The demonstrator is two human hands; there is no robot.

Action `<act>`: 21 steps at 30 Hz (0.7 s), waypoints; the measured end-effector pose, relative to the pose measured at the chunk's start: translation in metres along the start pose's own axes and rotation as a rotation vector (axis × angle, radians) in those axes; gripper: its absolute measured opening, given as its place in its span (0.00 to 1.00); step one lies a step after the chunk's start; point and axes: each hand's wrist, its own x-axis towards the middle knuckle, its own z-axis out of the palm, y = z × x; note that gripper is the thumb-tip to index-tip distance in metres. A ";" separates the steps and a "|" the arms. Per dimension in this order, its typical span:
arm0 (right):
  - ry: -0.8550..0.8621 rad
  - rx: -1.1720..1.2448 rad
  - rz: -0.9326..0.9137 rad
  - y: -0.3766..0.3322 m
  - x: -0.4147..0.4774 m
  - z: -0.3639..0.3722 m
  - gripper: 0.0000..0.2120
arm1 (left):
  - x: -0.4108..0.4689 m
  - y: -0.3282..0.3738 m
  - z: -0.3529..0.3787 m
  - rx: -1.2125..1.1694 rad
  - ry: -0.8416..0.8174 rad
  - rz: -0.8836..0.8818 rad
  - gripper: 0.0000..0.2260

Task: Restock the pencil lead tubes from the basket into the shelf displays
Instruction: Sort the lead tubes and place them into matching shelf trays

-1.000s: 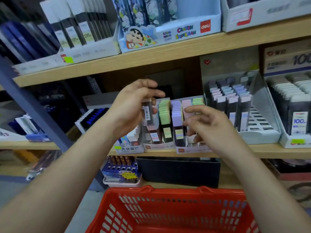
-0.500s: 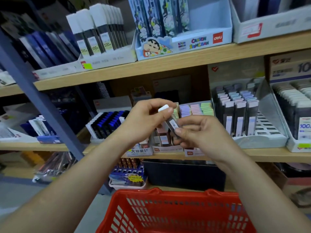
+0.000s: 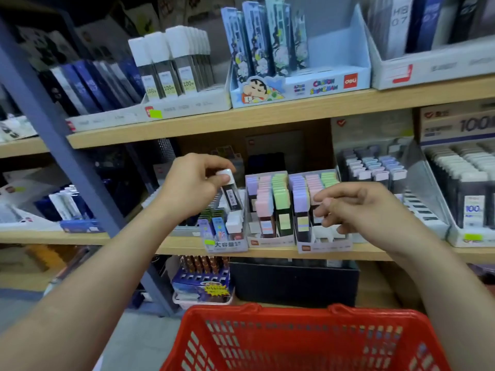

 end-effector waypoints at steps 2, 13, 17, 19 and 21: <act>0.002 0.014 -0.042 -0.004 0.002 0.022 0.09 | -0.001 -0.014 -0.008 0.018 0.025 -0.039 0.06; -0.020 -1.042 -0.458 -0.024 0.029 0.131 0.17 | -0.009 -0.068 -0.018 -0.047 0.012 -0.062 0.08; -0.007 -1.230 -0.495 -0.029 0.036 0.149 0.20 | -0.006 -0.079 -0.011 -0.101 0.058 -0.052 0.09; -0.017 -1.294 -0.493 -0.033 0.042 0.152 0.23 | -0.004 -0.085 -0.007 -0.133 0.093 -0.030 0.09; -0.048 -1.327 -0.493 -0.035 0.049 0.155 0.26 | -0.002 -0.089 -0.002 -0.136 0.105 0.004 0.09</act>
